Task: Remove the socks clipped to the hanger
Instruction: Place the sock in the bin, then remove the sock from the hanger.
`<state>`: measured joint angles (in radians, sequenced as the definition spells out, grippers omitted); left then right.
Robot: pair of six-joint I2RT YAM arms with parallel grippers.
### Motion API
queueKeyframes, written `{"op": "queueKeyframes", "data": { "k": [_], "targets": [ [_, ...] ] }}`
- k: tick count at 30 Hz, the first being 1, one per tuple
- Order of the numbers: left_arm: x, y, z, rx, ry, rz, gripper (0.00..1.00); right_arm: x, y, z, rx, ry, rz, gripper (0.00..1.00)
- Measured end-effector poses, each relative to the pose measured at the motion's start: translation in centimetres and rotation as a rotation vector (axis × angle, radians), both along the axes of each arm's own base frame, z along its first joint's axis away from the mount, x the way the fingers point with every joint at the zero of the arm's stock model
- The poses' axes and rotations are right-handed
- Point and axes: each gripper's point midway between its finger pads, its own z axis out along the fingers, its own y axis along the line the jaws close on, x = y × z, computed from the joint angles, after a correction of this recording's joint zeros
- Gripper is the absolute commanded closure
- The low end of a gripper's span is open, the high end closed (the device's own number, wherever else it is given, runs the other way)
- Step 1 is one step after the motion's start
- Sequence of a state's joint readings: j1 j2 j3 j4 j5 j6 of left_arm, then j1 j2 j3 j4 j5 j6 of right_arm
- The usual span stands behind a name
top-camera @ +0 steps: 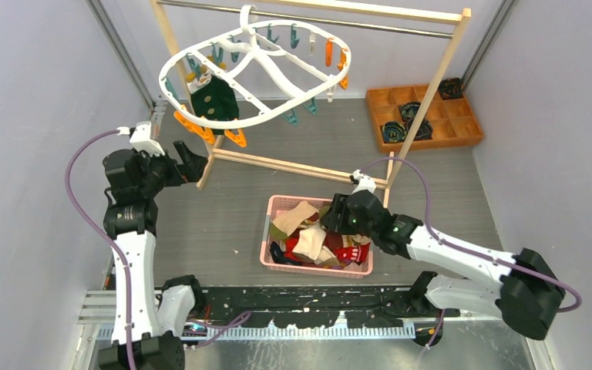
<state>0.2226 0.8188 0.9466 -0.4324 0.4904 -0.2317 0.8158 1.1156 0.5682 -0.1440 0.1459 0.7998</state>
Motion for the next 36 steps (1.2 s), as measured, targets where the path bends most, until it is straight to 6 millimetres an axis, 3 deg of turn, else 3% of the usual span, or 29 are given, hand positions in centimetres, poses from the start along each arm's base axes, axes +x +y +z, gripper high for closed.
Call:
{"op": "queueKeyframes", "data": {
  "k": [2, 7, 10, 13, 16, 21, 24, 27, 32, 36],
  "targets": [
    [0.6, 1.0, -0.8, -0.01, 0.03, 0.026, 0.03, -0.3, 0.1, 1.6, -0.015, -0.066, 0.02, 0.25],
    [1.0, 3.5, -1.4, -0.042, 0.053, 0.08, 0.06, 0.9, 3.1, 10.7, 0.058, -0.312, 0.084, 0.01],
    [0.9, 4.1, -1.3, -0.052, 0.044, 0.082, 0.08, 2.8, 6.1, 15.3, 0.132, -0.427, 0.111, 0.0],
    [1.1, 4.0, -1.5, -0.067, 0.051, 0.064, 0.1, 5.1, 10.5, 17.6, 0.184, -0.501, 0.158, 0.0],
    [1.4, 3.7, -2.0, -0.091, 0.074, 0.033, 0.12, 8.4, 16.0, 17.3, 0.213, -0.531, 0.216, 0.0],
    [2.6, 3.7, -3.2, -0.133, 0.132, 0.007, 0.15, 13.9, 23.2, 13.4, 0.284, -0.511, 0.29, 0.0],
    [3.1, 3.8, -3.5, -0.136, 0.146, -0.008, 0.15, 17.9, 25.2, 10.9, 0.322, -0.505, 0.28, 0.0],
    [3.0, 3.6, -3.3, -0.123, 0.137, -0.031, 0.15, 21.1, 26.2, 10.0, 0.359, -0.526, 0.261, 0.0],
    [2.9, 3.0, -3.3, -0.131, 0.138, -0.072, 0.17, 25.6, 27.5, 11.3, 0.465, -0.647, 0.221, 0.0],
    [3.3, 2.8, -3.2, -0.146, 0.149, -0.102, 0.17, 27.4, 29.4, 12.7, 0.557, -0.731, 0.225, 0.0]
  ]
}}
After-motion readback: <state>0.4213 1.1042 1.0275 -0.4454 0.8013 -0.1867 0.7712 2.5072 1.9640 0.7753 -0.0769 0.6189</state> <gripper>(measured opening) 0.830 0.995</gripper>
